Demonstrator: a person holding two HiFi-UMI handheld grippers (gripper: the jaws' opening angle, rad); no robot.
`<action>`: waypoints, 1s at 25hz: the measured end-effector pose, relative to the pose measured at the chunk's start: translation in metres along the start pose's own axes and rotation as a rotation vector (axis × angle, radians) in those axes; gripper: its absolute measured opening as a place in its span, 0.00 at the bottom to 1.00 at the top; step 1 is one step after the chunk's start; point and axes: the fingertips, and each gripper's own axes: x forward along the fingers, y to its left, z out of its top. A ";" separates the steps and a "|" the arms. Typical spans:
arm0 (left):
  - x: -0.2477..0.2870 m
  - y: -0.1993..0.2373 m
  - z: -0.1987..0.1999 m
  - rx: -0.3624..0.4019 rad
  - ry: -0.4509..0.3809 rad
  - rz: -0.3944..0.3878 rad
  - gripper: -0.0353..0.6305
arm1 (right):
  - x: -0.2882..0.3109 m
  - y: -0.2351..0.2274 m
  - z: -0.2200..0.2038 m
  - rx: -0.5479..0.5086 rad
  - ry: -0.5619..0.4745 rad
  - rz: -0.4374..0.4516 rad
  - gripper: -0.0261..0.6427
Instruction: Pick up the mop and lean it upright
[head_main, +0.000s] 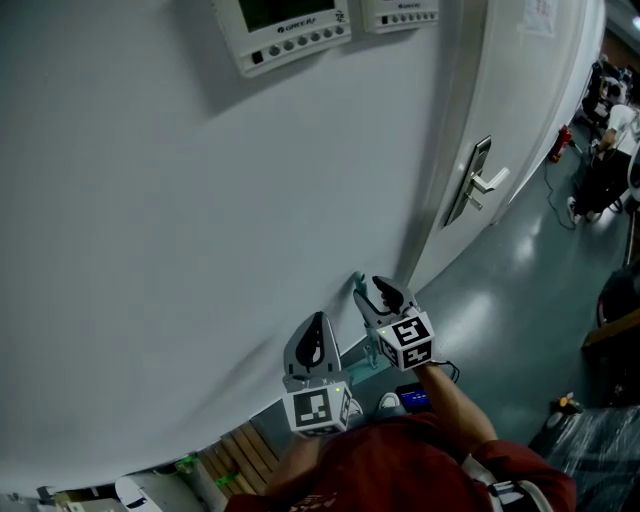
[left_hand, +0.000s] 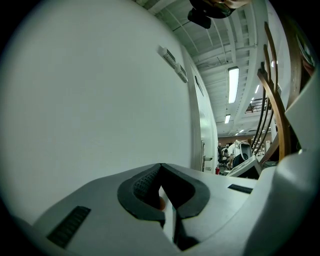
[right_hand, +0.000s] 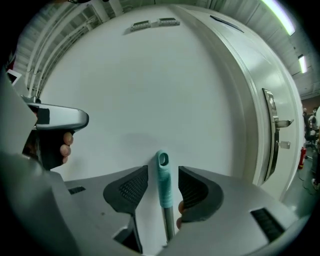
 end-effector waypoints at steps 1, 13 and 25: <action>0.000 0.000 0.001 0.000 -0.004 0.001 0.07 | 0.003 0.000 -0.001 -0.003 0.002 -0.001 0.32; -0.002 0.000 0.000 0.023 0.020 -0.008 0.07 | 0.018 -0.003 -0.006 -0.067 0.020 -0.049 0.20; -0.004 -0.001 0.001 0.015 0.009 -0.001 0.07 | 0.015 -0.002 -0.006 -0.070 0.019 -0.055 0.20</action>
